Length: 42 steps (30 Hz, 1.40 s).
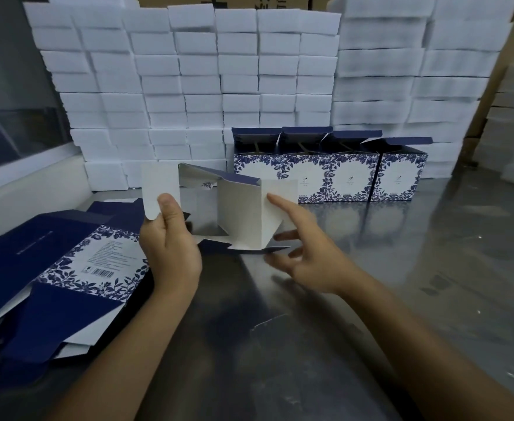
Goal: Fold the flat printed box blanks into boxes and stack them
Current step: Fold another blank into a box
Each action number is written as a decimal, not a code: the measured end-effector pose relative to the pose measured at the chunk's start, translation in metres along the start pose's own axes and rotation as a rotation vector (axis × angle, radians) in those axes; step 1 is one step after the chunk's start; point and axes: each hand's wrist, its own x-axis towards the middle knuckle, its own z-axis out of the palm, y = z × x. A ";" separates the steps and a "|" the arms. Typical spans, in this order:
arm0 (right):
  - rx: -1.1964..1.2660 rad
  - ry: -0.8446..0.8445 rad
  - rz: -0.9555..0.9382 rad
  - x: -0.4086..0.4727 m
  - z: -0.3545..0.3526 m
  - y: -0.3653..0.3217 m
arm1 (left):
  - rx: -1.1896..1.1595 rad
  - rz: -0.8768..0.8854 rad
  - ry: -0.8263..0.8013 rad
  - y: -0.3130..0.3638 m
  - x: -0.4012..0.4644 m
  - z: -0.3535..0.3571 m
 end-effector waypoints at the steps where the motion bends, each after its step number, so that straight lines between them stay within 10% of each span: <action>1: 0.054 0.013 0.018 0.000 0.003 -0.002 | 0.004 0.005 -0.010 0.000 -0.001 0.001; 12: 0.034 0.575 0.012 0.006 0.007 -0.012 | 0.081 0.176 -0.117 -0.005 -0.012 0.005; 32: 0.138 0.871 0.153 0.005 0.014 -0.007 | 0.404 0.478 -0.420 -0.003 -0.024 0.005; 42: 0.317 0.427 0.265 0.007 0.030 -0.010 | 0.217 0.021 -0.378 -0.012 -0.034 0.014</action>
